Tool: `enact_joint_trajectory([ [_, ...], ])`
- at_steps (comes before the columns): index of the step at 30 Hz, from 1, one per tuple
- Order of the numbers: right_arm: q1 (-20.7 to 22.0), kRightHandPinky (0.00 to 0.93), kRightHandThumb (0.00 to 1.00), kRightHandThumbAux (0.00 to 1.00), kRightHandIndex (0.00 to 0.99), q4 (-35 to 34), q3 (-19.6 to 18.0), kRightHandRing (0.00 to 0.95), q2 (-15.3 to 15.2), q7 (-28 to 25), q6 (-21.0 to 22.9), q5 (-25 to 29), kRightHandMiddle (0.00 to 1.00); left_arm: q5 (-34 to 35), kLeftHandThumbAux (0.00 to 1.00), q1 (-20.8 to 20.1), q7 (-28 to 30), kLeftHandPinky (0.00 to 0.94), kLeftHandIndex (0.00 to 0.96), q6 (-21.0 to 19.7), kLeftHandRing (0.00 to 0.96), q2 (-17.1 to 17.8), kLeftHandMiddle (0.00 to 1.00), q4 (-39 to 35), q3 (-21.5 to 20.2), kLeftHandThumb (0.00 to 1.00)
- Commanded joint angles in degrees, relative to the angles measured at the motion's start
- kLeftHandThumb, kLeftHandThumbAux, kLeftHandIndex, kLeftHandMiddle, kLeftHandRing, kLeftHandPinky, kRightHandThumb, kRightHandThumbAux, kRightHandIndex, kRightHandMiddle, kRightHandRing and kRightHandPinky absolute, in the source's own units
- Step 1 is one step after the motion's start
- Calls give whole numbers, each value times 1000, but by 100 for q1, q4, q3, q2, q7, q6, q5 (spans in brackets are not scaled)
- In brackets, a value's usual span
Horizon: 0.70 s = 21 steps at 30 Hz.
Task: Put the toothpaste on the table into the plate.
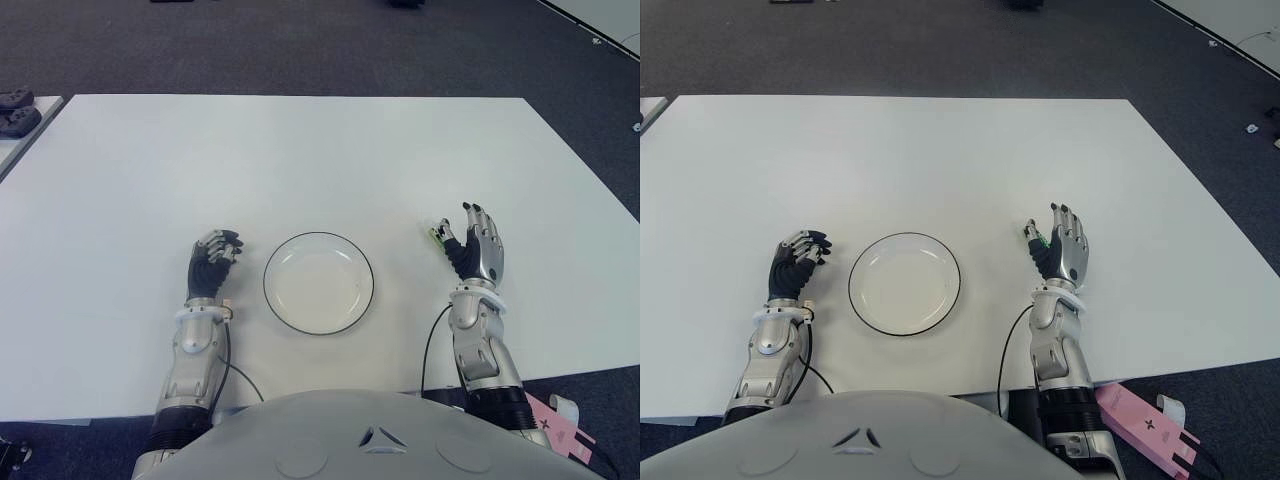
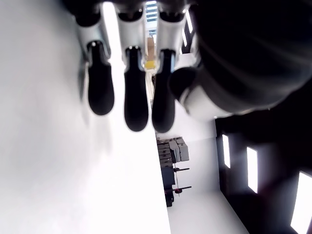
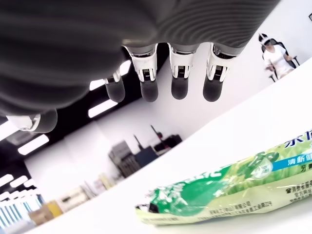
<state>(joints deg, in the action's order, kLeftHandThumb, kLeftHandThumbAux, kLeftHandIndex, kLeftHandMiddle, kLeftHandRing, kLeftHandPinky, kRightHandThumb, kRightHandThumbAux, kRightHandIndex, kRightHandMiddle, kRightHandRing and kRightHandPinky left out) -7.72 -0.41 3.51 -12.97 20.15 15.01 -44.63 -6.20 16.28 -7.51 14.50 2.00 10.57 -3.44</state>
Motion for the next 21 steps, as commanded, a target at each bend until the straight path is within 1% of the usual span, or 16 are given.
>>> enact_joint_trajectory([
  [1, 175, 0, 497, 138, 0, 64, 88, 0, -116, -318, 442, -149, 0, -4, 723, 200, -12, 549, 433, -313, 526, -68, 494, 181, 33, 709],
  [3, 217, 0, 495, 136, 0, 64, 138, 0, -172, -463, 605, -209, 0, -6, 723, 205, -11, 553, 433, -318, 527, -69, 492, 180, 32, 709],
  [6, 333, 0, 495, 136, 0, 122, 268, 0, -345, -829, 905, -376, 0, 0, 722, 204, -4, 557, 433, -268, 530, -64, 491, 207, 26, 708],
  [9, 394, 0, 492, 134, 0, 124, 376, 0, -475, -1111, 1114, -490, 0, -4, 722, 212, -6, 556, 433, -228, 531, -64, 492, 217, 30, 708],
  [13, 566, 0, 482, 129, 0, 185, 536, 0, -704, -1641, 1405, -625, 0, 10, 723, 221, 13, 554, 433, -179, 529, -69, 492, 237, 38, 708],
  [17, 745, 0, 466, 120, 0, 270, 679, 0, -886, -2033, 1606, -718, 0, 0, 723, 228, 10, 554, 433, -200, 529, -75, 490, 235, 48, 708],
  [21, 891, 0, 451, 116, 0, 353, 767, 0, -993, -2246, 1711, -743, 0, -25, 723, 237, -9, 544, 433, -216, 527, -82, 487, 225, 57, 708],
])
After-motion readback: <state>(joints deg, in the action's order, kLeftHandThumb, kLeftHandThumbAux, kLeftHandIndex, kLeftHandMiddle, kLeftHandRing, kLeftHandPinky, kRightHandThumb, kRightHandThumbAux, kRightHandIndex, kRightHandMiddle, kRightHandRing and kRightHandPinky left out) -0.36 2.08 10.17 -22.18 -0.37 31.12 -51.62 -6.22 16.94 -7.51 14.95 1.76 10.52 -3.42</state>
